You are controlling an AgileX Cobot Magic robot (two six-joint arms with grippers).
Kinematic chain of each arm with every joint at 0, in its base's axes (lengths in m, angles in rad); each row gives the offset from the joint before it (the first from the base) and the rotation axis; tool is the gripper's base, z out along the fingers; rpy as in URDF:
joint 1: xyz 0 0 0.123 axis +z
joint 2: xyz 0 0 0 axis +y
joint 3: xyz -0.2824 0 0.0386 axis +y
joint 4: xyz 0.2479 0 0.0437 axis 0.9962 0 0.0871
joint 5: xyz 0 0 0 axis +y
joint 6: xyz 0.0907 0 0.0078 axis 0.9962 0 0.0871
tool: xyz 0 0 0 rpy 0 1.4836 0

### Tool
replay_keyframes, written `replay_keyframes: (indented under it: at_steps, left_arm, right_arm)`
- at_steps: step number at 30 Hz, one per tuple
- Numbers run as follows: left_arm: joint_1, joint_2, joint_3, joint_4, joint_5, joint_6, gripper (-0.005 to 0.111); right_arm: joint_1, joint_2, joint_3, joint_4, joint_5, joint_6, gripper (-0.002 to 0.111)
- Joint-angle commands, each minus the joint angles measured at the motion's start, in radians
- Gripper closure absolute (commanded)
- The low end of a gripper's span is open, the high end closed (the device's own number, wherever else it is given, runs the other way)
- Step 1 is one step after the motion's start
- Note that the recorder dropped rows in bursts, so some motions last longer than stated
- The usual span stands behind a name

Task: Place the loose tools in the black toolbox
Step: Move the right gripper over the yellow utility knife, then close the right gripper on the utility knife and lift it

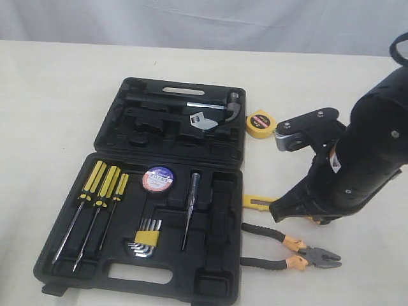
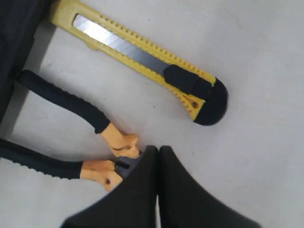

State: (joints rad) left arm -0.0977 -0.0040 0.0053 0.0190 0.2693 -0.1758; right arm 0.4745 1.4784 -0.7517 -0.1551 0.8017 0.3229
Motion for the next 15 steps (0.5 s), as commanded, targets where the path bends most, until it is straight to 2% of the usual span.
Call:
replay_keyframes:
  at_steps: [1, 4, 5, 8, 10, 15]
  left_arm:
    - [-0.006, 0.004, -0.005, 0.004, 0.002, 0.0, 0.107]
    - [-0.006, 0.004, -0.005, 0.004, 0.002, 0.0, 0.107]
    - [-0.006, 0.004, -0.005, 0.004, 0.002, 0.0, 0.107]
    - [-0.006, 0.004, -0.005, 0.004, 0.002, 0.0, 0.107]
    - [-0.006, 0.004, -0.005, 0.004, 0.002, 0.0, 0.107]
    - [-0.006, 0.004, -0.005, 0.004, 0.002, 0.0, 0.107]
  right_arm:
    - [-0.008, 0.039, -0.002, 0.008, -0.068, -0.108, 0.109]
    - [-0.008, 0.04, -0.004, 0.007, -0.051, -0.197, 0.103]
    - [-0.008, 0.04, -0.004, 0.007, -0.053, -0.204, 0.091]
    - [-0.008, 0.04, -0.004, -0.01, -0.074, -0.217, 0.065]
    - [-0.008, 0.04, -0.004, -0.034, -0.088, -0.219, 0.053]
    - [-0.008, 0.04, -0.004, -0.083, -0.095, -0.306, 0.052]
